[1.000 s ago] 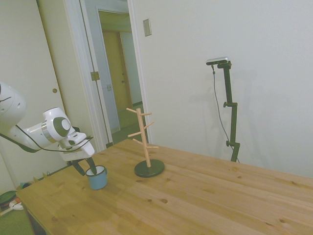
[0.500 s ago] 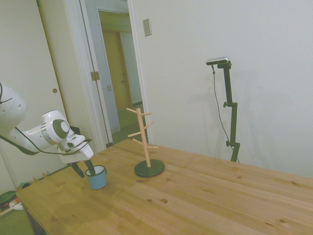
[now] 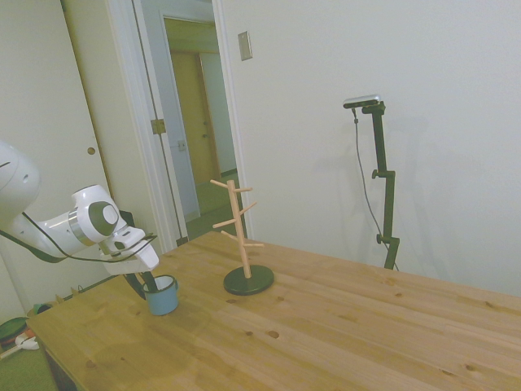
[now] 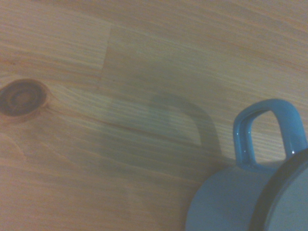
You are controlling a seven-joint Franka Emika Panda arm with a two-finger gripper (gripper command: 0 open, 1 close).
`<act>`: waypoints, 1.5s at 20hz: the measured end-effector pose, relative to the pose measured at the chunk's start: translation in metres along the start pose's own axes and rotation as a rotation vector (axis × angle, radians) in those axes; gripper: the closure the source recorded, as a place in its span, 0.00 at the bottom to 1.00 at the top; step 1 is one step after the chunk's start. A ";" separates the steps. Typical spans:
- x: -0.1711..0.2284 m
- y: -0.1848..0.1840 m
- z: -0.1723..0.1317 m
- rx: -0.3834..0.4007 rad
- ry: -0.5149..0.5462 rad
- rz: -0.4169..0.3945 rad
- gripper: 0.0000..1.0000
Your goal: Hang the mug
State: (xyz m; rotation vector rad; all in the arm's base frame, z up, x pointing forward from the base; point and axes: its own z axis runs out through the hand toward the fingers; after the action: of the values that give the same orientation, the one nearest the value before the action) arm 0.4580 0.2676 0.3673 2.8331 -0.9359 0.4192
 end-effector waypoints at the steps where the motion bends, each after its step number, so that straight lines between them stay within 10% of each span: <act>1: -0.001 0.001 0.000 0.000 0.000 0.000 1.00; 15: 0.021 0.024 -0.005 0.008 0.011 0.030 1.00; 30: 0.090 0.034 -0.176 0.060 0.075 -0.036 1.00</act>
State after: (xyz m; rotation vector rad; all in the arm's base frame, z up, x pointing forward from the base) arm 0.4681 0.2265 0.5636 2.8612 -0.8709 0.5536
